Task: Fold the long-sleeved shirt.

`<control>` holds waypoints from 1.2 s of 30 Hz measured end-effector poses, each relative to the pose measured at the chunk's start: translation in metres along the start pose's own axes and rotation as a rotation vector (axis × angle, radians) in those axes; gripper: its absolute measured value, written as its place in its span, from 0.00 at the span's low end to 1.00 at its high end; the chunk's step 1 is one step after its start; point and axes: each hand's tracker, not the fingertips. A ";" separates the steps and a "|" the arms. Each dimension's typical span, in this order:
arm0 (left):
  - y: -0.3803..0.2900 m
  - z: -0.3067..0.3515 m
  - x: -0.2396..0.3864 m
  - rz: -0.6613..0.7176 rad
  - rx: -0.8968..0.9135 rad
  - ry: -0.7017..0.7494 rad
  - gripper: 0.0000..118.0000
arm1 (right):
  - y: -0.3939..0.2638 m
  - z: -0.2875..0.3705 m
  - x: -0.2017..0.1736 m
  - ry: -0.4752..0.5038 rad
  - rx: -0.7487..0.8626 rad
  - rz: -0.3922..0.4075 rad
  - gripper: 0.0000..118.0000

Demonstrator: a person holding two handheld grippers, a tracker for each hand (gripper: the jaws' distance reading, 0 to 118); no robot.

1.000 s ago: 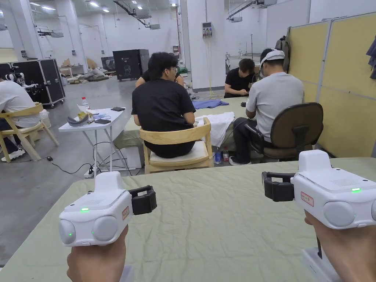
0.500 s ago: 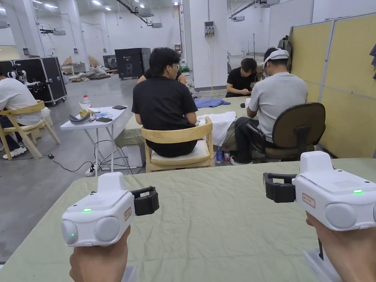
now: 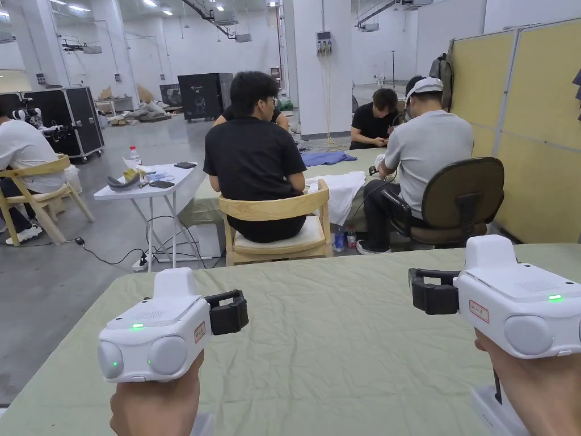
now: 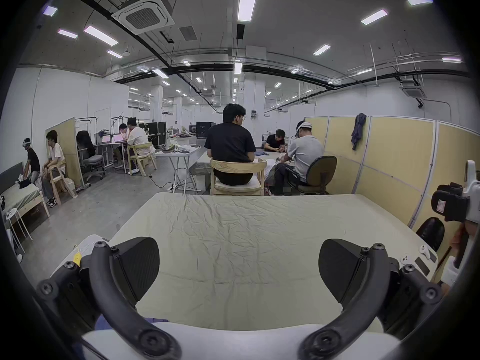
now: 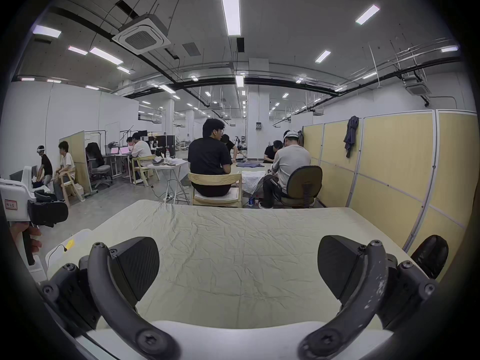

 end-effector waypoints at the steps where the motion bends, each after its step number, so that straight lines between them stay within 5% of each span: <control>1: -0.001 0.000 0.000 0.001 0.000 0.001 1.00 | 0.000 0.000 0.000 0.001 0.000 0.000 1.00; 36: -0.005 0.001 -0.002 -0.005 -0.002 -0.010 1.00 | -0.006 -0.003 -0.004 0.009 -0.017 -0.003 1.00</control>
